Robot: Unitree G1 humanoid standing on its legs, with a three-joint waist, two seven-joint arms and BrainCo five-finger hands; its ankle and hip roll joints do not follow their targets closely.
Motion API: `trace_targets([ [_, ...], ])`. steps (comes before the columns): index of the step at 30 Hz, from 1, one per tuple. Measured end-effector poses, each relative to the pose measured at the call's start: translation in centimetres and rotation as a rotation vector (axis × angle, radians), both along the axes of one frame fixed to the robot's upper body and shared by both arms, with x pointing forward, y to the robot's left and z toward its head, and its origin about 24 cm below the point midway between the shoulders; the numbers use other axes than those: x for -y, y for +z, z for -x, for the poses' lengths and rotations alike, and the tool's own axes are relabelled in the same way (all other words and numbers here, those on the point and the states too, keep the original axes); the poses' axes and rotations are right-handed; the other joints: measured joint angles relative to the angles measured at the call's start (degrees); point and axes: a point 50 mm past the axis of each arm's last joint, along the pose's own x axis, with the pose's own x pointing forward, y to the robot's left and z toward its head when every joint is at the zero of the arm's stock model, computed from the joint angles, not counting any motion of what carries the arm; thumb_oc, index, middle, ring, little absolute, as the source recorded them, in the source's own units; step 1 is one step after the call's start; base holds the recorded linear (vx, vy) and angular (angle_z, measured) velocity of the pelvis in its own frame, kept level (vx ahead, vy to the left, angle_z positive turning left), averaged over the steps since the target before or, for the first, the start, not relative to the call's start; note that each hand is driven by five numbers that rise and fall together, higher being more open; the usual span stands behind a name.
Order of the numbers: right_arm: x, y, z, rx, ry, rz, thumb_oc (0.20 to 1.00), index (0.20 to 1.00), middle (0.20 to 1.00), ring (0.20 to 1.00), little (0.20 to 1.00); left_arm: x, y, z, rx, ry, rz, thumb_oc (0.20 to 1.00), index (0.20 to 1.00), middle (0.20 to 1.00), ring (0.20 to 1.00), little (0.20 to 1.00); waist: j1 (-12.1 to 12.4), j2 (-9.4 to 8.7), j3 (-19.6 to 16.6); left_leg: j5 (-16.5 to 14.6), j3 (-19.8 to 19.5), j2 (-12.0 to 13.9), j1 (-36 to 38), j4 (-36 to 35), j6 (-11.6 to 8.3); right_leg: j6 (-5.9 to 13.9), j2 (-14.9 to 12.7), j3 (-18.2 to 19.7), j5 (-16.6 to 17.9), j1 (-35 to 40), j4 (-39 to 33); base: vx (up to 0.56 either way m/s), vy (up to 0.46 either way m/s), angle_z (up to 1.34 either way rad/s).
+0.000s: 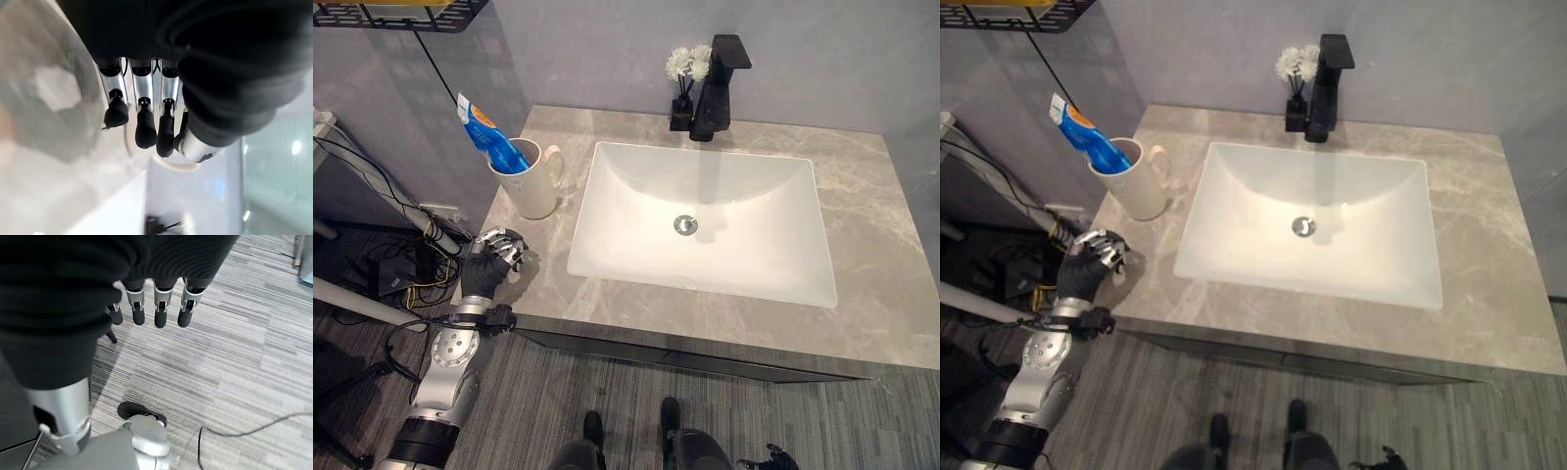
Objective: Put brush and paste in cup on sink, flatten towel.
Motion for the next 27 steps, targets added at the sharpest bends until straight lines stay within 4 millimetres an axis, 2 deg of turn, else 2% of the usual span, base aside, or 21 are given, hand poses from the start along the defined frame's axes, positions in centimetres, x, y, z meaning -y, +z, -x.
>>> trace_targets([
  [1,0.4,0.2,-0.2,0.014,-0.026,0.016,1.000,1.000,1.000,1.000,1.000,0.0,0.1,0.0,0.005,0.000,-0.003,0.200,0.200,0.200,0.200,0.200,0.0,-0.43,0.3,-1.4,0.1,0.6,-0.6,1.6,0.92,-1.08,0.1,0.3,0.0,1.5,-1.5,0.22,0.149,-0.05],
  [3,1.2,0.5,-0.3,0.041,-0.080,0.026,1.000,1.000,1.000,1.000,1.000,0.0,0.2,0.1,0.011,0.002,0.000,0.200,0.200,0.200,0.200,0.200,0.6,-0.40,0.3,-1.8,-0.6,1.6,0.2,-3.3,2.09,-1.67,0.2,1.2,0.1,1.9,-2.0,0.19,0.199,-0.21],
  [5,1.5,0.7,-0.7,0.070,-0.129,0.027,1.000,1.000,1.000,1.000,1.000,-0.2,0.2,0.1,0.012,0.015,0.004,0.200,0.200,0.200,0.200,0.200,0.9,0.12,0.1,-1.2,-4.0,3.6,-0.3,-7.7,1.26,-1.76,1.0,2.5,0.2,2.0,-2.6,0.19,0.296,-0.32],
  [7,1.5,0.8,-1.2,0.085,-0.150,0.033,1.000,1.000,1.000,1.000,1.000,-0.2,0.2,0.0,0.014,0.029,0.022,0.200,0.200,0.200,0.200,0.200,0.7,0.97,-0.2,0.5,-9.0,6.4,-2.4,-10.9,-1.33,-1.01,1.8,3.3,1.1,2.7,-4.4,0.21,0.337,-0.35],
  [8,1.7,0.8,-1.3,0.084,-0.152,0.036,1.000,1.000,1.000,1.000,1.000,-0.2,0.1,0.1,0.010,0.031,0.032,0.200,0.200,0.200,0.200,0.200,0.8,1.02,-0.2,1.0,-10.7,7.0,-2.3,-13.1,-1.97,-0.98,1.8,4.1,1.3,2.6,-4.5,0.20,0.324,-0.47],
  [10,2.5,1.1,-1.0,0.077,-0.153,0.058,1.000,1.000,1.000,1.000,1.000,-0.3,-0.3,0.4,-0.003,0.027,0.037,0.200,0.200,0.200,0.200,0.200,0.7,2.64,-0.5,3.2,-10.8,8.2,-1.7,-16.2,-1.01,0.98,1.6,5.1,1.3,4.1,-5.8,0.17,0.316,-0.46],
  [11,2.9,1.1,-0.5,0.065,-0.154,0.068,1.000,1.000,1.000,1.000,1.000,-0.1,-0.3,0.5,-0.001,0.015,0.037,0.200,0.200,0.200,0.200,0.200,0.7,3.38,-0.9,4.9,-10.8,7.8,-1.7,-16.4,-1.17,2.06,1.4,5.4,1.6,4.8,-6.5,0.12,0.261,-0.30],
  [12,2.5,0.8,0.2,0.033,-0.144,0.060,1.000,1.000,1.000,1.000,1.000,-0.1,-0.1,0.5,0.007,0.003,0.030,0.200,0.200,0.200,0.200,0.200,0.9,1.85,-1.5,4.6,-9.9,5.4,-1.4,-15.9,-1.91,2.76,-1.0,6.1,1.3,4.8,-6.3,0.10,0.231,-0.09],
  [14,2.3,0.5,1.2,0.001,-0.152,0.057,1.000,1.000,1.000,1.000,1.000,0.1,0.2,0.5,0.019,-0.019,0.025,0.200,0.200,0.200,0.200,0.200,0.8,0.29,-2.1,4.6,-8.8,1.1,-0.7,-16.3,0.38,3.45,-5.1,6.1,1.1,4.9,-5.8,0.11,0.325,0.08],
  [15,2.3,0.5,1.2,-0.003,-0.146,0.058,1.000,1.000,1.000,1.000,1.000,0.1,0.3,0.5,0.021,-0.024,0.021,0.200,0.200,0.200,0.200,0.200,0.9,0.28,-2.1,4.5,-8.5,0.2,-0.4,-16.3,0.82,3.63,-6.3,6.2,1.0,4.8,-5.1,0.05,0.272,-0.03],
  [17,1.6,0.5,0.4,0.018,-0.112,0.044,1.000,1.000,1.000,1.000,1.000,-0.4,0.2,0.8,0.007,-0.024,-0.009,0.200,0.200,0.200,0.200,0.200,1.4,0.72,-2.3,3.3,-6.0,-1.4,1.3,-16.3,3.02,4.65,-8.5,8.2,1.6,3.1,-0.9,0.01,0.431,-0.37],
  [18,1.2,0.5,-0.2,0.028,-0.085,0.033,1.000,1.000,1.000,1.000,1.000,-0.6,0.3,0.8,0.008,-0.025,-0.021,0.200,0.200,0.200,0.200,0.200,1.7,0.65,-2.2,2.8,-4.5,-2.2,1.9,-16.3,3.71,5.00,-8.6,8.3,2.2,1.8,0.7,0.00,0.472,-0.66],
  [19,0.9,0.6,-1.4,0.038,-0.012,0.037,1.000,1.000,1.000,1.000,1.000,-0.7,0.3,0.8,0.006,-0.024,-0.028,0.200,0.200,0.200,0.200,0.200,2.5,1.13,-2.1,2.5,-2.7,-1.7,2.4,-16.5,4.30,5.53,-8.7,7.5,2.5,0.2,3.0,0.01,0.290,-0.80],
  [20,0.3,0.9,-2.7,0.065,0.058,0.037,1.000,1.000,1.000,1.000,1.000,-0.9,0.3,0.9,0.001,-0.026,-0.041,0.200,0.200,0.200,0.200,0.200,2.6,1.32,-2.1,2.2,-1.3,-1.7,2.7,-16.5,4.75,5.19,-8.8,5.4,3.6,-1.2,4.3,0.03,0.268,-0.80],
  [21,-0.3,1.1,-3.7,0.101,0.112,0.032,1.000,1.000,1.000,1.000,1.000,-1.0,0.4,0.9,-0.001,-0.031,-0.056,0.200,0.200,0.200,0.200,0.200,2.2,1.44,-2.1,2.1,-0.6,-1.9,3.5,-17.1,4.98,5.66,-8.5,4.1,3.6,-2.0,5.4,0.04,0.216,-0.70],
  [22,-0.8,1.3,-4.6,0.131,0.155,0.025,1.000,1.000,1.000,1.000,1.000,-1.1,0.5,0.9,0.000,-0.036,-0.059,0.200,0.200,0.200,0.200,0.200,2.1,1.80,-1.9,2.5,0.0,-1.5,4.7,-18.6,5.68,7.16,-7.6,4.6,1.7,-3.5,7.4,0.05,0.155,-0.35],
  [23,-1.3,1.3,-4.9,0.135,0.194,0.019,1.000,1.000,1.000,1.000,1.000,-1.0,0.5,0.8,-0.001,-0.051,-0.064,0.200,0.200,0.200,0.200,0.200,1.4,1.84,-1.8,2.7,0.1,-1.3,5.2,-19.1,5.79,7.12,-6.3,4.7,0.1,-3.9,7.5,0.06,0.075,-0.28],
  [25,-2.1,1.3,-5.3,0.140,0.248,0.011,1.000,1.000,1.000,1.000,1.000,-1.2,0.5,1.0,-0.004,-0.046,-0.066,0.200,0.200,0.200,0.200,0.200,1.7,0.45,-2.5,2.8,1.7,-1.7,5.6,-20.3,5.56,6.03,-5.5,1.6,1.4,-5.4,4.0,0.07,-0.026,-0.25],
  [26,-2.4,1.2,-5.3,0.137,0.268,0.005,1.000,1.000,1.000,1.000,1.000,-1.4,0.5,1.0,-0.005,-0.040,-0.069,0.200,0.200,0.200,0.200,0.200,1.6,-0.19,-2.5,2.9,1.9,-1.9,5.6,-20.7,5.39,5.45,-5.0,-0.2,3.7,-4.8,-0.5,0.05,-0.037,-0.01],
  [27,-2.3,1.2,-5.2,0.125,0.285,0.009,1.000,1.000,1.000,1.000,1.000,-1.3,0.2,1.2,-0.014,-0.039,-0.058,0.200,0.200,0.200,0.200,0.200,0.9,0.21,-2.3,3.0,0.9,-1.7,5.3,-20.4,4.93,5.07,-4.4,-0.3,5.6,-3.2,-3.0,0.05,-0.036,0.10],
])
